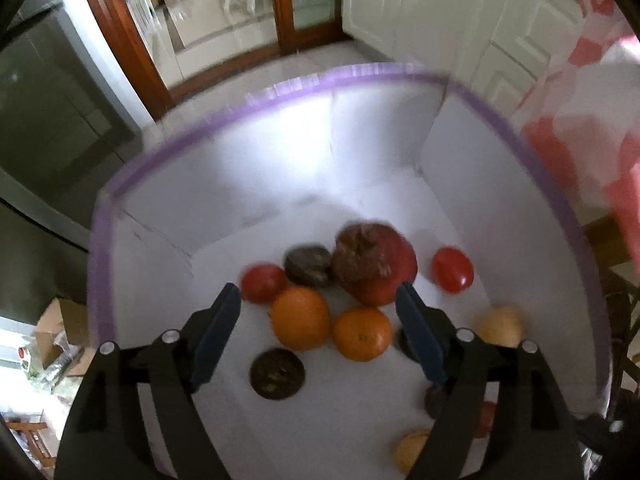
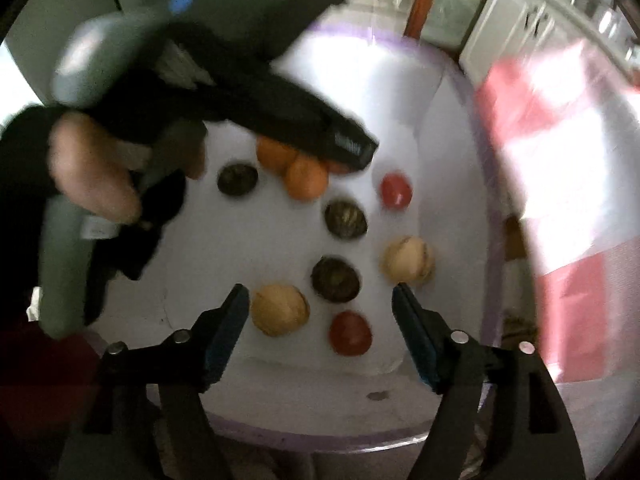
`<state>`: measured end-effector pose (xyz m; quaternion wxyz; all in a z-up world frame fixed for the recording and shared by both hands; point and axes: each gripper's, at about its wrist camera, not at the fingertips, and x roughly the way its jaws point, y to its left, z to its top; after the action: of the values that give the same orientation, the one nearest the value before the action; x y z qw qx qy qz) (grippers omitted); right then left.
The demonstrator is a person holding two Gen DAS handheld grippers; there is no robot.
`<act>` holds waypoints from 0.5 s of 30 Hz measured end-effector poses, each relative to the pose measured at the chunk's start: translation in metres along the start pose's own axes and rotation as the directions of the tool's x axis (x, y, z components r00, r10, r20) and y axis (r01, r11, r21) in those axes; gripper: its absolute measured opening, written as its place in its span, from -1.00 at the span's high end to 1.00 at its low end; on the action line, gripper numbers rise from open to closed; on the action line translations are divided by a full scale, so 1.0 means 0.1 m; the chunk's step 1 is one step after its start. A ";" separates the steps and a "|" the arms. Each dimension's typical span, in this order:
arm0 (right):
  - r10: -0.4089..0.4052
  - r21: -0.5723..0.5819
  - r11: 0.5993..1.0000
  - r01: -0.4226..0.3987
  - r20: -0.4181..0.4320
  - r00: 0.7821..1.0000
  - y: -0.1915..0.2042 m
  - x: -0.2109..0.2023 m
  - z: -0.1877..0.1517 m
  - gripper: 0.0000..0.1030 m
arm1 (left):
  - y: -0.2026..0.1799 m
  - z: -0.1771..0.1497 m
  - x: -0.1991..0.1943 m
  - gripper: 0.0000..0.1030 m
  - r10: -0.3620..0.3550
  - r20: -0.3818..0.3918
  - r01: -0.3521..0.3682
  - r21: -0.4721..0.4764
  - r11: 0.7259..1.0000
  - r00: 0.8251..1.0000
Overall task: Organize fruits
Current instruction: 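Open the left tool to drop the mandarin while the right tool drops the melon, then move both open tools back over the last apple and mandarin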
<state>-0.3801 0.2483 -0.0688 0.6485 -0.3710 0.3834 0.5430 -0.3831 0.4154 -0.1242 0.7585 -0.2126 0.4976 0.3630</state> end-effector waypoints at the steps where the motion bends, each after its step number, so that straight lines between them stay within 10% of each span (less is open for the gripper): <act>1: 0.002 -0.001 1.000 -0.002 0.040 0.999 0.00 -0.11 0.01 -0.55 | 0.01 0.03 -0.07 -0.62 0.003 0.029 -0.003 -0.003 1.000 1.000; 9: -0.014 0.078 0.997 -0.012 0.326 0.945 -0.21 -1.00 -0.05 -0.69 | -0.20 0.22 -0.78 -0.90 -0.001 0.296 -0.003 0.012 1.000 0.955; 15: -0.166 0.253 0.967 0.013 0.591 0.789 -0.69 -1.94 -0.37 -0.69 | -0.68 0.32 -1.52 -0.97 -0.128 0.460 0.091 0.102 0.991 0.879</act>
<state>-0.3376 0.1236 0.0946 0.8016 -0.1151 0.1982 0.5522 -0.3491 0.3419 0.0246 0.8826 -0.1177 0.3022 0.3405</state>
